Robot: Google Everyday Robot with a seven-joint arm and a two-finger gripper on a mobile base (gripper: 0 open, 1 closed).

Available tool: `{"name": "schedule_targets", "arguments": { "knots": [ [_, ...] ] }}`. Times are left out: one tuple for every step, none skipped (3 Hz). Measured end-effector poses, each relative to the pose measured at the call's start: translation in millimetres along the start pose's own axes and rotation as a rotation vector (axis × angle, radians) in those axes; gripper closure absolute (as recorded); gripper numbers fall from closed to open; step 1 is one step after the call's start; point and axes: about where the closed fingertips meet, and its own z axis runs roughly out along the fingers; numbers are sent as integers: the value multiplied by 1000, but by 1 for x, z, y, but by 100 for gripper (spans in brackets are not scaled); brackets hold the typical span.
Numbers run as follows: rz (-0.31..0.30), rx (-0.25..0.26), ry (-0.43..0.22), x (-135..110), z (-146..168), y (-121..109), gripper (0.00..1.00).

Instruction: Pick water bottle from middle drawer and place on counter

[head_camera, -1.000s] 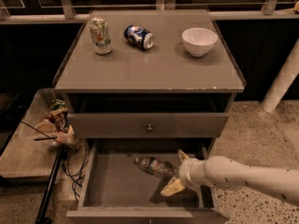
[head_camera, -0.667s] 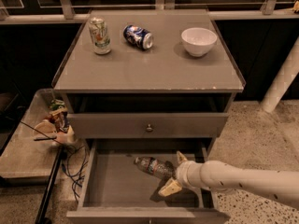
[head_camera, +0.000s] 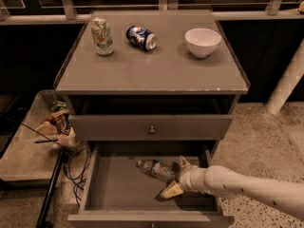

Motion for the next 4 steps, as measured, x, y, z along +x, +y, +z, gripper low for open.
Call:
{"name": "schedule_targets", "arguments": {
  "knots": [
    [46, -23, -31, 9, 16, -10, 0],
    [76, -44, -43, 15, 29, -15, 0],
    [78, -44, -45, 15, 30, -16, 18],
    [78, -44, -45, 15, 30, -16, 41]
  ]
}}
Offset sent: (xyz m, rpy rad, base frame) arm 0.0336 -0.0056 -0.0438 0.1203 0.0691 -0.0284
